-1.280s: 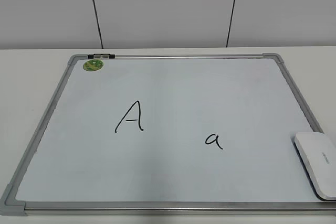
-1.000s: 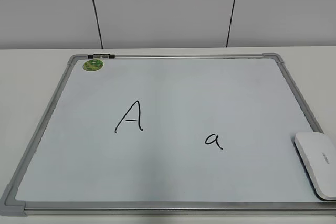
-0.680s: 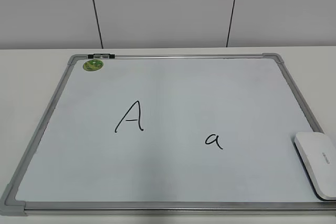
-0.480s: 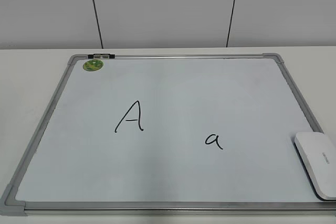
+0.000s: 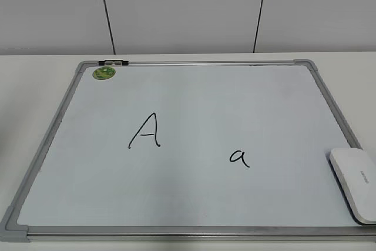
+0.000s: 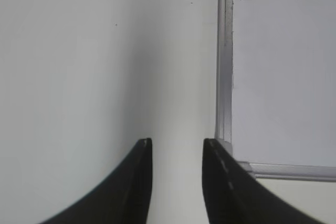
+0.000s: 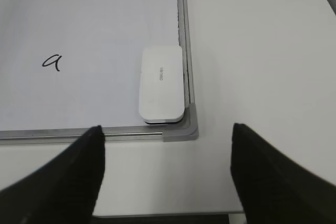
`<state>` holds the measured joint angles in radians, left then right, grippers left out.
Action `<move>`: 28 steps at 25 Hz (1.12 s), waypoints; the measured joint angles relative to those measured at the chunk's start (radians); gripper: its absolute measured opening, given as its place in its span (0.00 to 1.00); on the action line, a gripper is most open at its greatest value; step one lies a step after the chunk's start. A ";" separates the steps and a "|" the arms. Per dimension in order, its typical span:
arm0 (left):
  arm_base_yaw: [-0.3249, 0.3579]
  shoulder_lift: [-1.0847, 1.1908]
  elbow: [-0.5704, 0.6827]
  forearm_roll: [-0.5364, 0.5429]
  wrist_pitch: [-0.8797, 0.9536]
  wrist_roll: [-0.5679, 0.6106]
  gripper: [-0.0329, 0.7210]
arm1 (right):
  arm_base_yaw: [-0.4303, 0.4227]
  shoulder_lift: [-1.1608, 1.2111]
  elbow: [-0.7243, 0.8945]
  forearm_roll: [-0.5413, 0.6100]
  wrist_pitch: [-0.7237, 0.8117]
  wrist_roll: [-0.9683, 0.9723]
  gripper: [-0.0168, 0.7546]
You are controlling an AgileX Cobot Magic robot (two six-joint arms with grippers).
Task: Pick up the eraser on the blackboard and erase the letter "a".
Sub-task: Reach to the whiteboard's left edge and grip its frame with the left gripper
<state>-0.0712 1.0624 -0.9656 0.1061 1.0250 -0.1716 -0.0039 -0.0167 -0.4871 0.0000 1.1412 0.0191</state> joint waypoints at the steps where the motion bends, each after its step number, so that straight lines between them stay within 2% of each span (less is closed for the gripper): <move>1: 0.000 0.063 -0.037 -0.008 -0.004 0.000 0.36 | 0.000 0.000 0.000 0.000 0.000 0.000 0.74; 8: -0.002 0.420 -0.265 -0.024 -0.015 0.000 0.36 | 0.000 0.000 0.000 0.000 0.000 0.000 0.74; 15: -0.054 0.666 -0.477 -0.024 -0.012 0.000 0.36 | 0.000 0.000 0.000 0.000 0.000 0.000 0.74; 20: -0.063 0.818 -0.612 -0.024 0.042 -0.002 0.36 | 0.000 0.000 0.000 0.000 0.000 0.000 0.74; 23: -0.063 0.890 -0.662 -0.024 0.068 -0.004 0.37 | 0.000 0.000 0.000 0.000 0.000 0.000 0.74; 28: -0.063 0.973 -0.671 -0.024 0.069 -0.005 0.36 | 0.000 0.000 0.000 0.000 0.000 0.000 0.74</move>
<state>-0.1340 2.0357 -1.6367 0.0822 1.0940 -0.1761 -0.0039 -0.0167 -0.4871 0.0000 1.1412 0.0191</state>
